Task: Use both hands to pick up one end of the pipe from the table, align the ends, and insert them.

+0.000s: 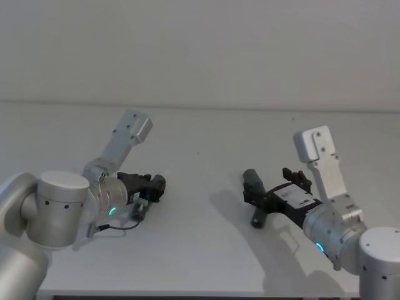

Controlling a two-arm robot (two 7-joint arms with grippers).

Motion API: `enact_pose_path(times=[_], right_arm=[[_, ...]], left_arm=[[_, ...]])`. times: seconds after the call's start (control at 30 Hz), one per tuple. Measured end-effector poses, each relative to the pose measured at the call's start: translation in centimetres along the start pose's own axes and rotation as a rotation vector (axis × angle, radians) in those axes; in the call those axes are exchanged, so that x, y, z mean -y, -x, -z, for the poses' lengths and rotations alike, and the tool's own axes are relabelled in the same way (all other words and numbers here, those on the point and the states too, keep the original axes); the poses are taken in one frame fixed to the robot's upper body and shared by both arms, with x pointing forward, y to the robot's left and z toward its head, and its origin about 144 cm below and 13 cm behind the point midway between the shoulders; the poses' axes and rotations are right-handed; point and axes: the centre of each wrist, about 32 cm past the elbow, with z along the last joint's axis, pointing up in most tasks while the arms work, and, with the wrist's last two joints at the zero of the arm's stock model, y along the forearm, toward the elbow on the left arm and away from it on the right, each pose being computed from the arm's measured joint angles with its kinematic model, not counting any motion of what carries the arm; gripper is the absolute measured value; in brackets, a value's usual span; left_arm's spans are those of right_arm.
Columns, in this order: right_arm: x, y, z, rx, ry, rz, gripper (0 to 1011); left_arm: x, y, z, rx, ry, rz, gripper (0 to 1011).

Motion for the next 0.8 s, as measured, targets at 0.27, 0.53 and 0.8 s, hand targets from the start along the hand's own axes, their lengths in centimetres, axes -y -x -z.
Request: enact_pose_path(times=[0.27,0.53,0.8], right_arm=[[-0.8,0.2,-0.2,0.018,0.028,-0.031,1001],[-1.5,0.2,-0.4,0.026,0.058,-0.062,1001],[-2.0,-0.1,-0.7,0.019,0.094,-0.081,1001]], left_arm=[[0.0,0.0,0.0,0.000,0.000,0.000,317],[0.0,0.0,0.0,0.000,0.000,0.000,317],[0.0,0.0,0.0,0.000,0.000,0.000,317]])
